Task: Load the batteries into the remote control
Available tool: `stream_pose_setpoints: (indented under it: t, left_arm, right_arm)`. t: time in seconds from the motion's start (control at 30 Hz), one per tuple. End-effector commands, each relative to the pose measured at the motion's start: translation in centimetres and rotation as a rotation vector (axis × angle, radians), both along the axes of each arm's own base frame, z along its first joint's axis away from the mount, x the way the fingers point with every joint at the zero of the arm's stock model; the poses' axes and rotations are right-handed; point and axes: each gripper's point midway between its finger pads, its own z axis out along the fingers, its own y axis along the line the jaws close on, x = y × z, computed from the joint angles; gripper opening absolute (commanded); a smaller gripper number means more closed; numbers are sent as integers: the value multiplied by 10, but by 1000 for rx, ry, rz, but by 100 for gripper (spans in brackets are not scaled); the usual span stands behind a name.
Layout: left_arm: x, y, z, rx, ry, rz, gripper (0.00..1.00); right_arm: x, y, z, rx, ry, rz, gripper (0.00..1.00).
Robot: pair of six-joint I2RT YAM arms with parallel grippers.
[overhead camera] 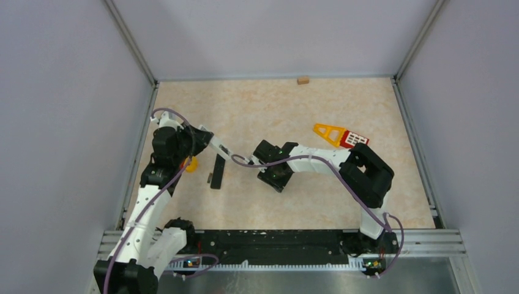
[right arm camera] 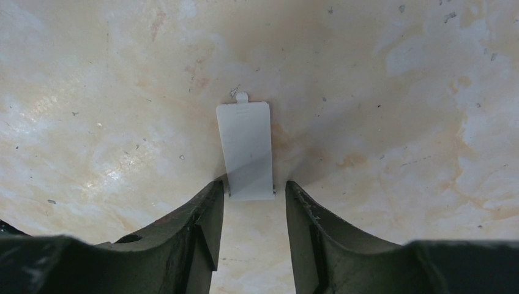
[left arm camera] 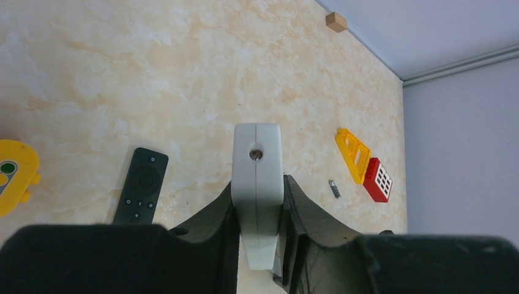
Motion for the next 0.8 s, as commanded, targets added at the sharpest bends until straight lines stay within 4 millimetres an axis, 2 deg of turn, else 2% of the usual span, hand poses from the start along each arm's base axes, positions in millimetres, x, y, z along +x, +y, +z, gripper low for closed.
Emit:
stream_pose_setpoints:
  t: [0.0, 0.13, 0.3, 0.47, 0.77]
  left_arm:
    - [-1, 3, 19, 3, -69, 5, 0]
    - [-1, 3, 18, 0, -65, 5, 0]
    - [-1, -4, 15, -25, -58, -29, 0]
    - [0, -30, 4, -112, -32, -158, 0]
    - [1, -89, -38, -251, 53, -336, 0]
  right_arm:
    - [1, 3, -3, -27, -7, 5, 38]
    - [9, 1, 0, -36, -53, -23, 33]
    - [18, 3, 16, 0, -119, -61, 29]
    - [20, -3, 36, 43, -168, -113, 29]
    - [16, -31, 56, 141, -181, -283, 29]
